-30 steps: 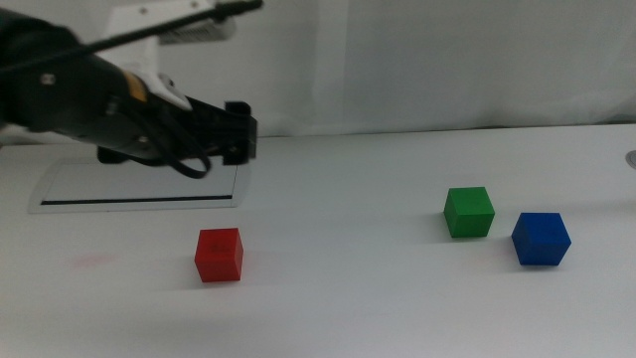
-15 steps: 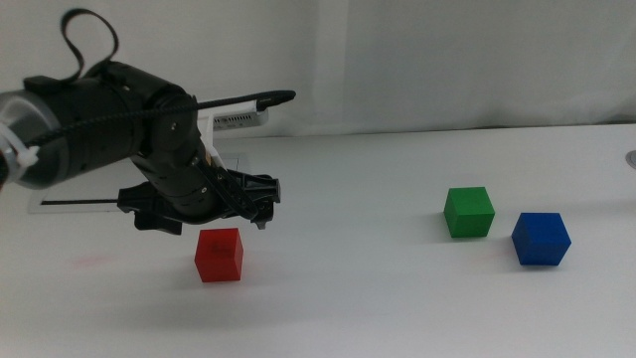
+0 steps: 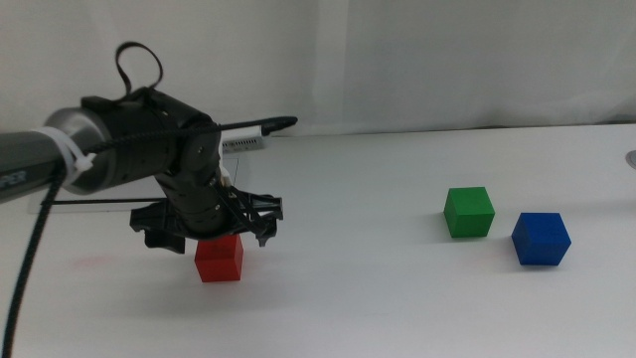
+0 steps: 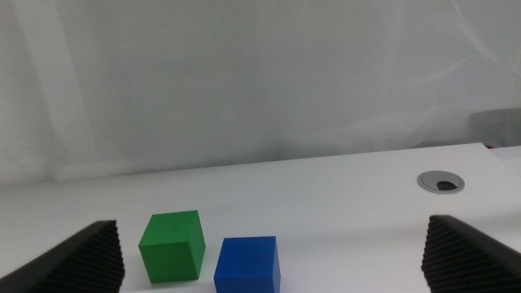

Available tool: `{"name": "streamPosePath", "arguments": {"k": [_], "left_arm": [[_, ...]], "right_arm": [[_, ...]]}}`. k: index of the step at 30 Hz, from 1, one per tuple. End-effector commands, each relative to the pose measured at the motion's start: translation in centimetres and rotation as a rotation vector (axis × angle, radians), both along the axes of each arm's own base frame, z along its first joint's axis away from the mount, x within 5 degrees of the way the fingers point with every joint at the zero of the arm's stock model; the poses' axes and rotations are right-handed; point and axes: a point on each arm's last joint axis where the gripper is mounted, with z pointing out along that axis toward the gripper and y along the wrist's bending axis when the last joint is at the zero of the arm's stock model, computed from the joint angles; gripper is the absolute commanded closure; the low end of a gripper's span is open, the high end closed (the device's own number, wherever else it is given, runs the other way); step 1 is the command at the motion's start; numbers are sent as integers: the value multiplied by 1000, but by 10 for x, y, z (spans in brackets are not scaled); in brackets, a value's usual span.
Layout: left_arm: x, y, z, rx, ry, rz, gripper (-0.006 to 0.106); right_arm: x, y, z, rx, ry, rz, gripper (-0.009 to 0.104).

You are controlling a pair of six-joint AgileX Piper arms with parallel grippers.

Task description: Stack red cubes first, then green, then blue cubes in a specific spot.

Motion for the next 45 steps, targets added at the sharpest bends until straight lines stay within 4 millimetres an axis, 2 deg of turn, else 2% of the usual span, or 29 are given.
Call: {"name": "streamPosePath", "arguments": {"k": [1,11,22,25,27,29,31,33,34,35,40,41,45], "left_arm": [[2,-3,-5,-3,3,13,10],[7,-5,-27,9,33,7,10],[9,-6,-38,21,51,-19,10],[9,-6,-41,27,60,-23,13],[10,-6,-42,33,62,-31,19],[10,-5,-43,45,57,-40,32],[11,-4,-42,58,51,-50,50],[11,-3,-42,70,48,-58,75],[11,-3,-42,70,48,-58,98],[11,-3,-42,69,44,-59,103],[12,-4,-40,61,29,-61,103],[9,-3,-29,58,20,-56,103],[4,-4,-6,32,-27,-56,103]], "right_arm": [[0,0,-1,-6,-2,-5,-8],[0,0,-1,-6,-2,-5,-8],[0,0,-1,-6,-2,-5,-8],[0,0,-1,-6,-2,-5,-8],[0,0,-1,-6,-2,-5,-8],[0,0,-1,-6,-2,-5,-8],[0,0,-1,-6,-2,-5,-8],[0,0,-1,-6,-2,-5,-8],[0,0,-1,-6,-2,-5,-8],[0,0,-1,-6,-2,-5,-8],[0,0,-1,-6,-2,-5,-8],[0,0,-1,-6,-2,-5,-8],[0,0,-1,-6,-2,-5,-8]]}}
